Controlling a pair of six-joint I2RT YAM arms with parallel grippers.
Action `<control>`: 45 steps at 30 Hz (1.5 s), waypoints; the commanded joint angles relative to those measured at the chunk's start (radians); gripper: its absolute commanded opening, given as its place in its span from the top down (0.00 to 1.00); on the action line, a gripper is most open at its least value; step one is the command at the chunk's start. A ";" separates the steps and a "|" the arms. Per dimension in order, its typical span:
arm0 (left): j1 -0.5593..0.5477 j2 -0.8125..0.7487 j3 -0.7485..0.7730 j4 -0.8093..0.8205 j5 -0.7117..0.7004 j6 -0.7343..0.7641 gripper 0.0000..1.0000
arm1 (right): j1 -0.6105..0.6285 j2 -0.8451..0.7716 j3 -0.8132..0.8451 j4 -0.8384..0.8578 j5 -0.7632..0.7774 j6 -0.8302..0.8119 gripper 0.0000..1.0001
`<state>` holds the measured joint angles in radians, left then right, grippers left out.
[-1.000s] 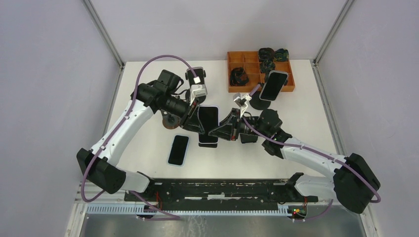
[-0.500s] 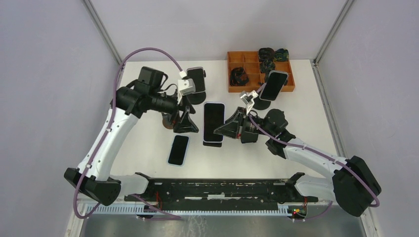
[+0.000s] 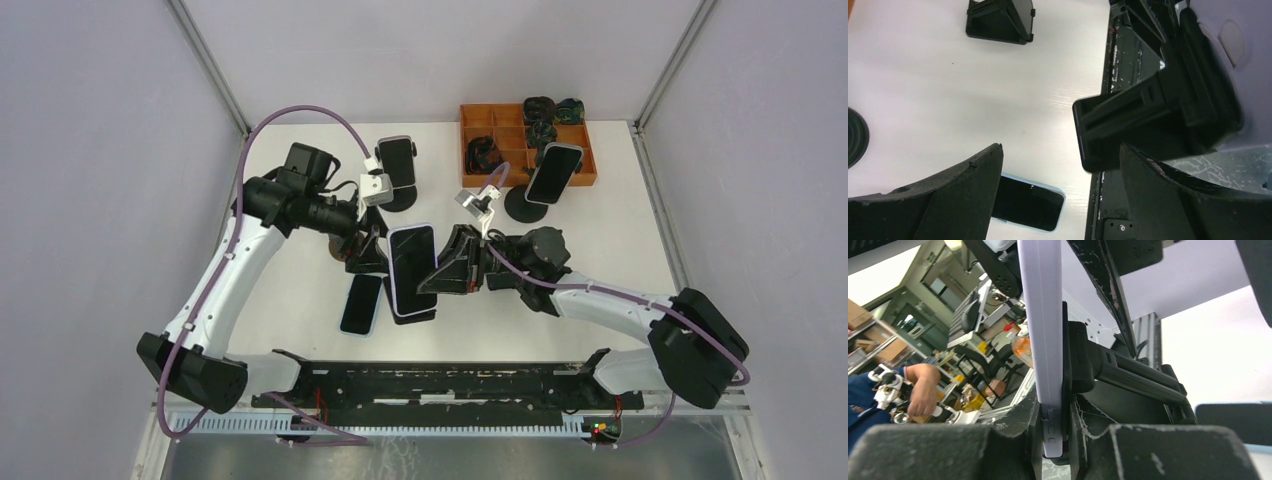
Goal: Remove the phone from the phone stand
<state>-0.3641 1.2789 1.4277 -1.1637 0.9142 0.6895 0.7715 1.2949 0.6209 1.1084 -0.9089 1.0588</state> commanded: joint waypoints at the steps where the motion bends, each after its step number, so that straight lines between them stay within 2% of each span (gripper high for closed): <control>1: 0.000 -0.012 0.042 -0.075 0.109 0.114 0.11 | 0.019 0.046 0.103 0.273 0.009 0.092 1.00; 4: -0.001 -0.031 0.016 -0.129 0.132 0.186 0.13 | 0.021 0.098 0.124 0.398 0.020 0.178 1.00; 9: 0.000 -0.062 -0.021 -0.148 0.150 0.221 0.13 | 0.024 0.175 0.157 0.526 0.029 0.266 1.00; 16: -0.001 -0.106 -0.009 -0.139 0.148 0.218 0.11 | 0.028 0.212 0.178 0.589 0.016 0.307 1.00; 21: -0.001 -0.144 -0.055 -0.062 0.129 0.191 0.16 | 0.041 0.228 0.207 0.620 0.003 0.330 1.00; 28: 0.000 -0.143 -0.064 0.001 0.113 0.175 0.32 | 0.066 0.247 0.231 0.643 -0.007 0.339 1.00; 39: -0.001 -0.140 -0.084 0.032 0.109 0.174 0.68 | 0.081 0.300 0.289 0.656 0.049 0.340 1.00; 45: 0.000 -0.147 -0.099 0.029 0.128 0.186 0.77 | 0.081 0.296 0.304 0.669 0.070 0.344 1.00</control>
<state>-0.3603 1.1297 1.3403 -1.1751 1.0210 0.8726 0.8337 1.6100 0.8425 1.4391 -0.8894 1.4094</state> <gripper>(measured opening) 0.316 0.227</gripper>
